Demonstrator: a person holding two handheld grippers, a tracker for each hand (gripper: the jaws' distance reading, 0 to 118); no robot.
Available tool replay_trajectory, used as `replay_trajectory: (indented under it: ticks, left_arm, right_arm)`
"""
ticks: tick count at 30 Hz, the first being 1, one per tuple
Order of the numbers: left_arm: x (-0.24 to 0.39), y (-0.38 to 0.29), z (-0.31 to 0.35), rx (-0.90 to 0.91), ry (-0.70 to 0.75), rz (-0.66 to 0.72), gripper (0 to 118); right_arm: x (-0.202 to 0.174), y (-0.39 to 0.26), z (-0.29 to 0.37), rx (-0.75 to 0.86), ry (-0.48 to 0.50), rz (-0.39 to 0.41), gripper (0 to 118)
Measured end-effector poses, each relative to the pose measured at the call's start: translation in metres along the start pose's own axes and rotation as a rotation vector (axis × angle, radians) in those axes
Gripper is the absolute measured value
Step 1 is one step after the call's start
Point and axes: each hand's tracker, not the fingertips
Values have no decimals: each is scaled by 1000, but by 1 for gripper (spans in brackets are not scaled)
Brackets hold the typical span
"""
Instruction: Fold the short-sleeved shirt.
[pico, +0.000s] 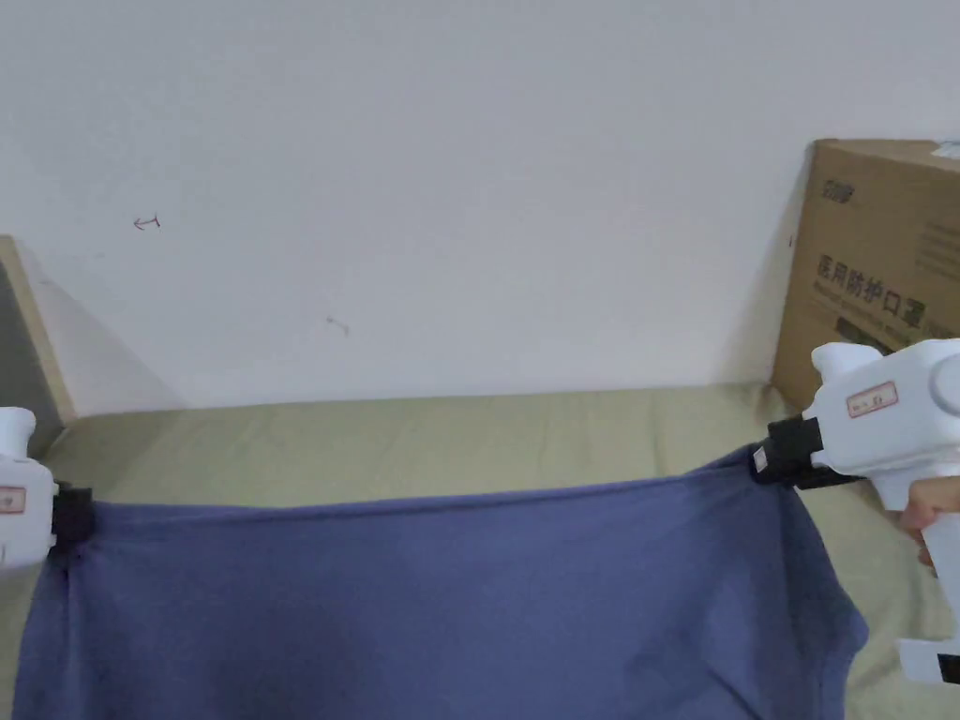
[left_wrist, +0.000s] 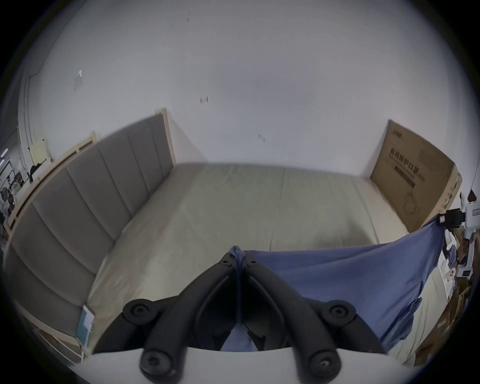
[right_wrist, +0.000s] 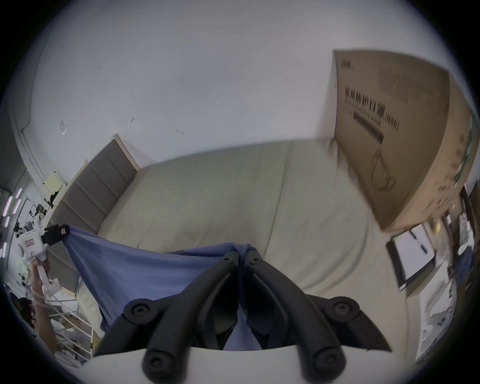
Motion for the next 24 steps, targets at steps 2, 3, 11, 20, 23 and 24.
replay_trajectory:
  ticks: [2, 3, 11, 20, 23, 24]
  left_arm:
    - [6, 21, 21, 52, 7, -5, 1]
    - [9, 34, 32, 65, 2, -3, 1]
    - [19, 157, 69, 212, 41, 0, 1]
    - [50, 269, 99, 306, 108, -59, 1]
    - [47, 298, 105, 338, 122, -65, 1]
    - [49, 303, 107, 386, 133, -44, 1]
  right_arm:
    - [-6, 22, 27, 38, -8, -1, 3]
    - [-3, 37, 34, 66, -14, 8, 3]
    - [-22, 154, 107, 209, -97, 26, 3]
    - [-42, 247, 152, 305, -131, -47, 3]
    - [-51, 264, 169, 380, -145, -34, 3]
    - [-53, 263, 173, 425, -129, -67, 3]
